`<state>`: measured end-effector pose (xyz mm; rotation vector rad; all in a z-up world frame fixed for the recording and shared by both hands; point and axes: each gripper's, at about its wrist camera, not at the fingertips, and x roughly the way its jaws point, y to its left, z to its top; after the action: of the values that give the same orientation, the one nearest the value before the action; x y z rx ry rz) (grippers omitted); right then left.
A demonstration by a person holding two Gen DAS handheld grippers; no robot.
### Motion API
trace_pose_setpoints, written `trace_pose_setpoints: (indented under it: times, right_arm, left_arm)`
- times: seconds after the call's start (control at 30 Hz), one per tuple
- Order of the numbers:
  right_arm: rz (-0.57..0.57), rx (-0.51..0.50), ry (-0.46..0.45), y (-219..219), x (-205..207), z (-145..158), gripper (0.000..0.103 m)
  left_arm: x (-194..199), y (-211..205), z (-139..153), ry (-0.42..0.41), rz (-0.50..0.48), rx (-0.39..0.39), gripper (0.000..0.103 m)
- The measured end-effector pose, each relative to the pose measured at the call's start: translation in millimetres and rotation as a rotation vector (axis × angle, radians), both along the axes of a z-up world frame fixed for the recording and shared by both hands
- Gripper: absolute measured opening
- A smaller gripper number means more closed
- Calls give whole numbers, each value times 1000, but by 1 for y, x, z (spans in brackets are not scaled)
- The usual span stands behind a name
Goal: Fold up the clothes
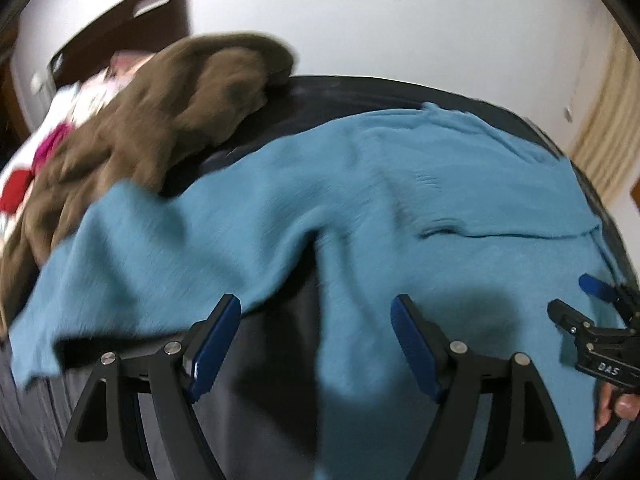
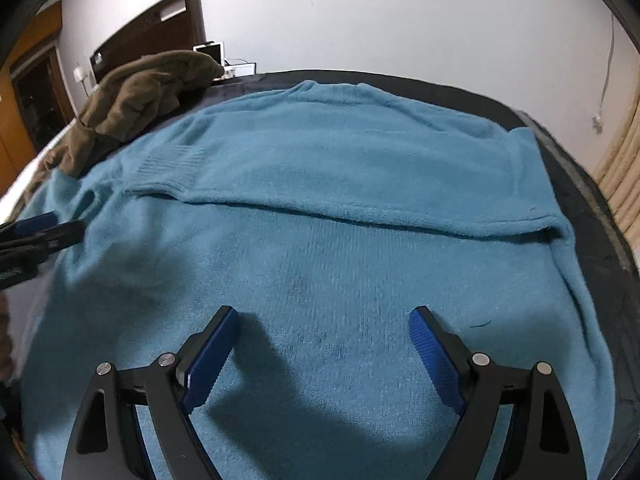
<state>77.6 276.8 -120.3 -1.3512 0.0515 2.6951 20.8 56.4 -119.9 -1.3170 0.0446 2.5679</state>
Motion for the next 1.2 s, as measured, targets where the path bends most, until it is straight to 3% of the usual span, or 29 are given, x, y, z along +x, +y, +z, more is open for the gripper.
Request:
trace_pose_setpoints:
  times: [0.33,0.77,0.87,0.93,1.0,1.2]
  right_arm:
    - [-11,-26,7,6,1,-1,89]
    - [-25,-57,23,10,4,-1,89]
    - [-25,-60,24,11,4,-1,89]
    - [-25,-59,24,11,4,-1,89]
    - [-24,-54,24,10,4,-1,89]
    - [-49,-70,58,14,9,3,89]
  left_arm:
    - [14,-118,2,-89,308,331,81]
    - [-29,-176,-23,-108,549,588,78]
    - [-35,-187,-26,-113,595,613,58]
    - [-37,-195,-26,-113,623,620,27]
    - [-37,-199,-23,-95,633,604,12]
    - [-28,-186,23,74,615,454,9]
